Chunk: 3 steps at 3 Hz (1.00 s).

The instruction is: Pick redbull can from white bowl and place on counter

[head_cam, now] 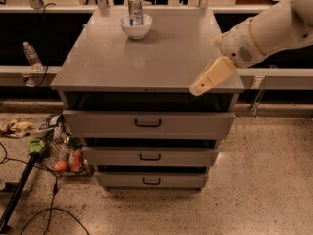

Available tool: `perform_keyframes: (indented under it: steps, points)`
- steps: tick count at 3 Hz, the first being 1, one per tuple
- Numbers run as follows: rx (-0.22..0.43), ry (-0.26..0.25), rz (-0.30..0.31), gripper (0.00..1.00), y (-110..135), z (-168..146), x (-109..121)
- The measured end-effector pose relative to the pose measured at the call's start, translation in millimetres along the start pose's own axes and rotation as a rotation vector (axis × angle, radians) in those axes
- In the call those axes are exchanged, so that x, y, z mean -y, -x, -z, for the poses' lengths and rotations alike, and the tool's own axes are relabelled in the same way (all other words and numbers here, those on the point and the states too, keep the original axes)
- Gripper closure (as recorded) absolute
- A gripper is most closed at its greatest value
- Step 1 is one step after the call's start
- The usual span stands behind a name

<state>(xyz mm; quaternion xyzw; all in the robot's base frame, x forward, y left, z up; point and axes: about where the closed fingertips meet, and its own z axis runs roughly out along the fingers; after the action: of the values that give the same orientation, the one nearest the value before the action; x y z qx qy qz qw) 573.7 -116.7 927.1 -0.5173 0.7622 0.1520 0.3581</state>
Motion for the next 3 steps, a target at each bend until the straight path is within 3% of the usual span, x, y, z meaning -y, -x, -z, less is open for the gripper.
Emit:
perform_keyframes:
  steps: [1, 2, 3]
  points:
    - [0.233, -0.047, -0.121, 0.0, 36.7, -63.2, 53.5]
    - [0.4, -0.106, -0.182, 0.0, 74.0, -82.8, 102.1]
    - [0.4, -0.109, -0.182, 0.0, 75.1, -84.7, 101.8]
